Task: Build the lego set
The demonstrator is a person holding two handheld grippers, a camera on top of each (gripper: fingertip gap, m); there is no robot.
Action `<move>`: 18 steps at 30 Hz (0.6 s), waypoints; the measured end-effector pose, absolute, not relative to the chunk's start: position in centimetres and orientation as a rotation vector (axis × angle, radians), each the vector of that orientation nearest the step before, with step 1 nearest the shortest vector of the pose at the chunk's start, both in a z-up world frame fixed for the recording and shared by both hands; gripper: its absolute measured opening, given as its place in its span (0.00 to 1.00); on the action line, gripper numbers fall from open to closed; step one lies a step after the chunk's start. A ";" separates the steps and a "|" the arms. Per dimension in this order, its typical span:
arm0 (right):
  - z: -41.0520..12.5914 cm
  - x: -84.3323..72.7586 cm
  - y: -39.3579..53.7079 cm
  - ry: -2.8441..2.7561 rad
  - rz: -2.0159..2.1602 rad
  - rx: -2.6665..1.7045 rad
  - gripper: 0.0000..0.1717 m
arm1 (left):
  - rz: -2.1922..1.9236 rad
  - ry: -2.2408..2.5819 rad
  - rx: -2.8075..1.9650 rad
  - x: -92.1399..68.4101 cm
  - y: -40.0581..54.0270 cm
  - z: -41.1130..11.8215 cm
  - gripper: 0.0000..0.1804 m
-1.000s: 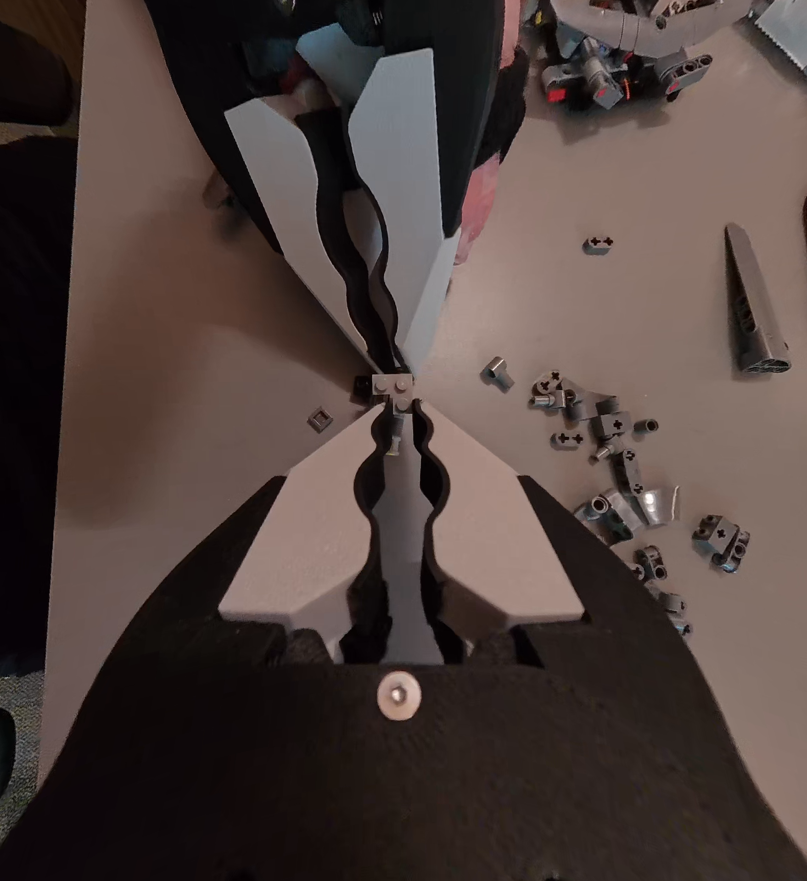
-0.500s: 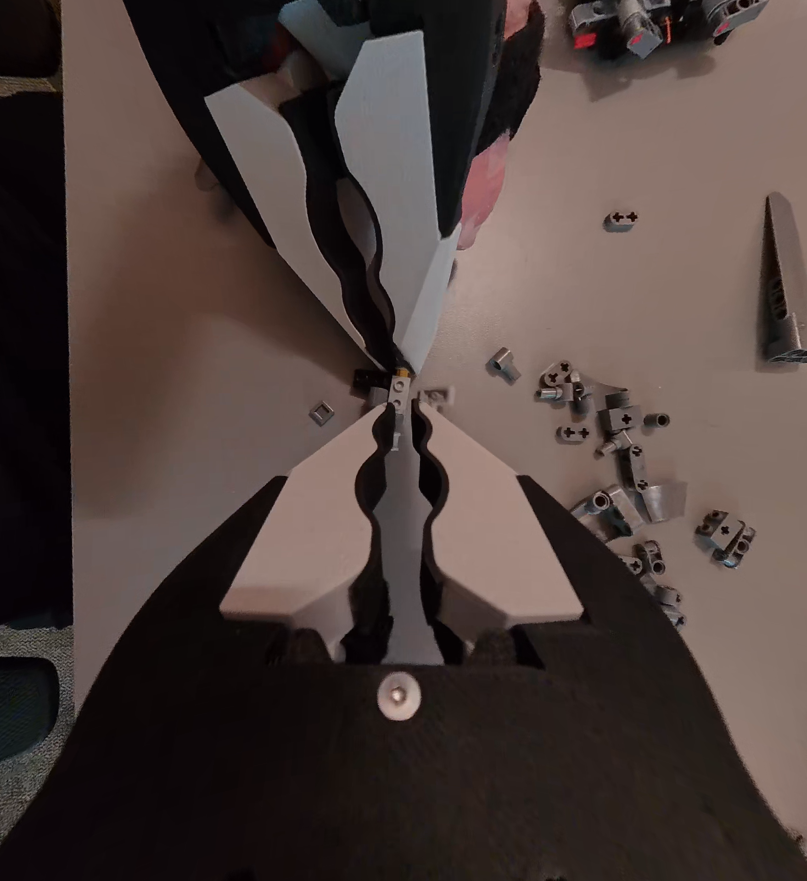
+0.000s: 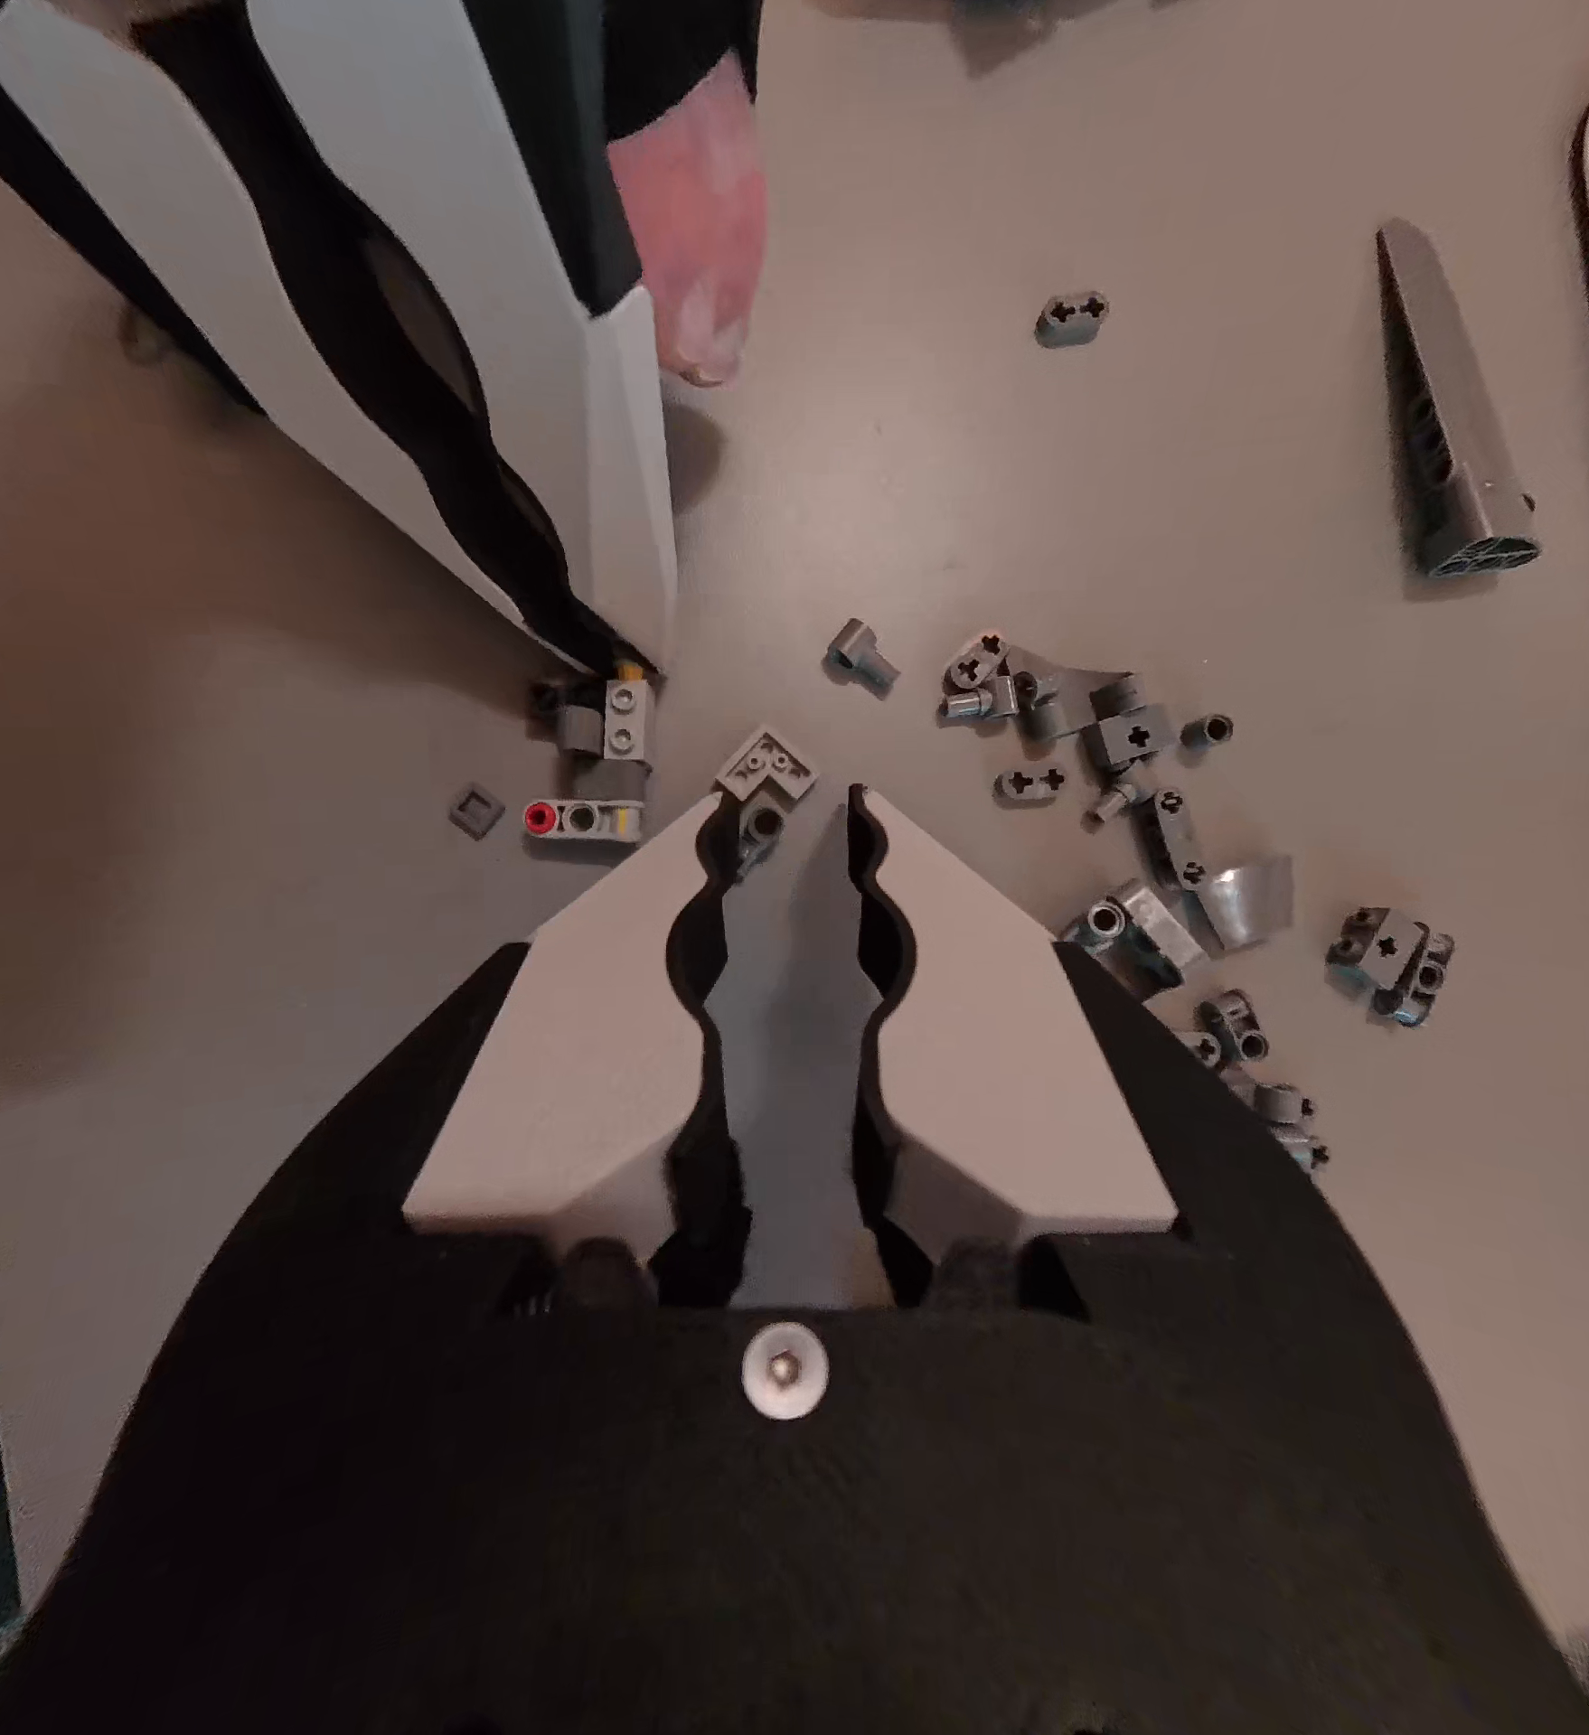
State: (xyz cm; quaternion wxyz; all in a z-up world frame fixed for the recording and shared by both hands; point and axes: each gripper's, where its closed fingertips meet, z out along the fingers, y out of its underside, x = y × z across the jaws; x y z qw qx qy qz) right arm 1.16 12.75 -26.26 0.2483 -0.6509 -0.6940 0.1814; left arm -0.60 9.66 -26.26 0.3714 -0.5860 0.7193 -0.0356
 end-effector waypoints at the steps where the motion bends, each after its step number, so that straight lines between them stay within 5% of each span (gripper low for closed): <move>1: -26.3 1.1 12.8 -1.883 0.507 -1.781 0.12 | -0.093 1.843 -1.503 -0.6 9.7 -26.3 0.03; 18: -25.5 0.4 12.7 -1.831 0.581 -1.810 0.06 | -0.123 1.839 -1.542 -1.1 9.6 -26.3 0.03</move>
